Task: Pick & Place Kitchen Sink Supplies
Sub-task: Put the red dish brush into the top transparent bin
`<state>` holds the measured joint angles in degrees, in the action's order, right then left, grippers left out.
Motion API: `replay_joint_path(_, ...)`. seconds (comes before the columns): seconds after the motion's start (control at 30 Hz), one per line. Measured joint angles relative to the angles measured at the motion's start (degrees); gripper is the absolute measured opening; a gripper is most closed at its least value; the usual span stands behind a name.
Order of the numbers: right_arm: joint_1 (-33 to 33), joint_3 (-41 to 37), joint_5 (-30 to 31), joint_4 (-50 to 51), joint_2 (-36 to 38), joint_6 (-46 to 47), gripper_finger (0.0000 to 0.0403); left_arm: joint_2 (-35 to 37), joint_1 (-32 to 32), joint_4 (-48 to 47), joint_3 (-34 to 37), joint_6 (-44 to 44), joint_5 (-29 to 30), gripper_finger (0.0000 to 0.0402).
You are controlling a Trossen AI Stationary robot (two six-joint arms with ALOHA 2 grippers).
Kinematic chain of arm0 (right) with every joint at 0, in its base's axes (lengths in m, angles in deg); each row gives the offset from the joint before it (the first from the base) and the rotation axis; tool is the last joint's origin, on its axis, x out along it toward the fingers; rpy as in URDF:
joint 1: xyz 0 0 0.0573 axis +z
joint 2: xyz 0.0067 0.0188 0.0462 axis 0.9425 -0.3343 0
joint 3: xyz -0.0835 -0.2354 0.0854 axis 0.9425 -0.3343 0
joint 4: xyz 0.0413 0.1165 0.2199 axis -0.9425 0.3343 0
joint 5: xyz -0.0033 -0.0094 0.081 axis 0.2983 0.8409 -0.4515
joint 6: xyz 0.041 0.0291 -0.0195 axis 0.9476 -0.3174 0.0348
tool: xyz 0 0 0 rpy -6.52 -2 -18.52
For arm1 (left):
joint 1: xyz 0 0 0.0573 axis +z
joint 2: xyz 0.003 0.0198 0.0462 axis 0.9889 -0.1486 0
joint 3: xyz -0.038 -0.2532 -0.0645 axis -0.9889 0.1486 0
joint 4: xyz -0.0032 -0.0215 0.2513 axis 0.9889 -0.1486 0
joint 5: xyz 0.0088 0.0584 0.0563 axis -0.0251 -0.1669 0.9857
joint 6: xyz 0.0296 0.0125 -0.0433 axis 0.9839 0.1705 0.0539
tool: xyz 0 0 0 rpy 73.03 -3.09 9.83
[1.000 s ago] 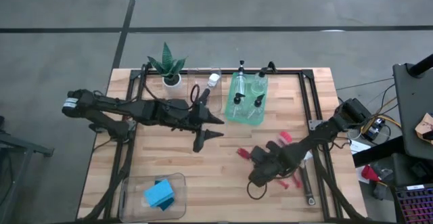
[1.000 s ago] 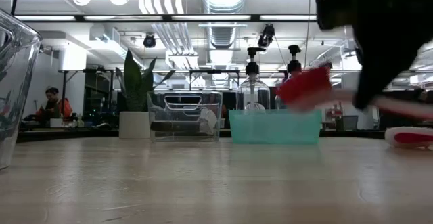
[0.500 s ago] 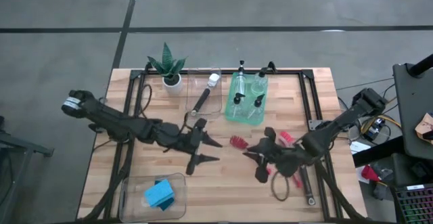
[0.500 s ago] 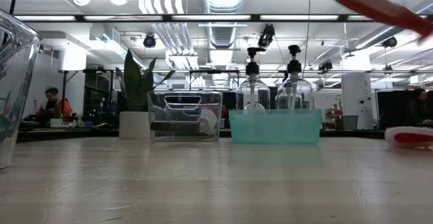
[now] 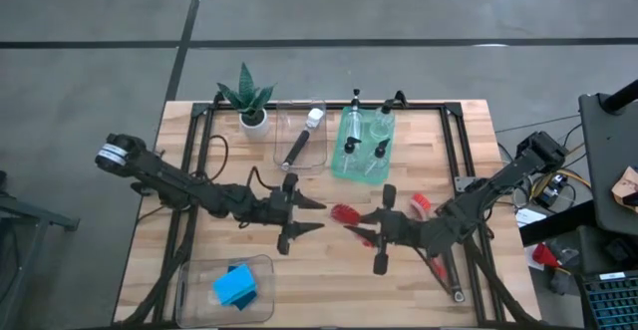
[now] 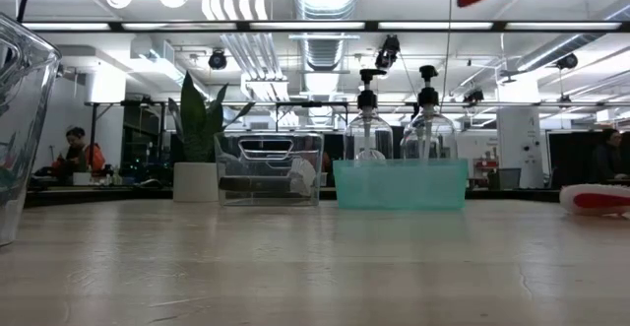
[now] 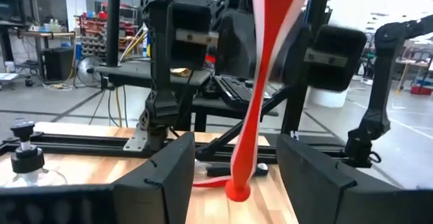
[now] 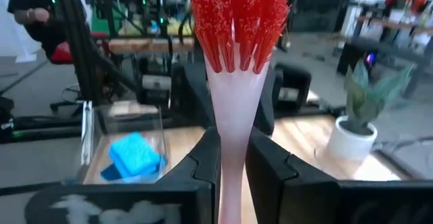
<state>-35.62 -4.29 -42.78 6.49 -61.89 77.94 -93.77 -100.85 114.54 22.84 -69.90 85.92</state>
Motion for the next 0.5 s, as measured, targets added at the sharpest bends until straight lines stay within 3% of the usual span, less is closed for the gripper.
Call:
replay_joint_path(0.2,-1.6,0.0,-0.5,-5.4,-0.4,-4.2,0.0045,-3.3,-0.1,2.2,-0.8,0.7,-0.5,0.0204)
replay_joint_path(0.5,-4.7,-0.1,-5.4,-8.1,-0.9,-4.4,0.0045,-9.5,-0.1,2.4,-7.3,3.0,-1.3,0.0204)
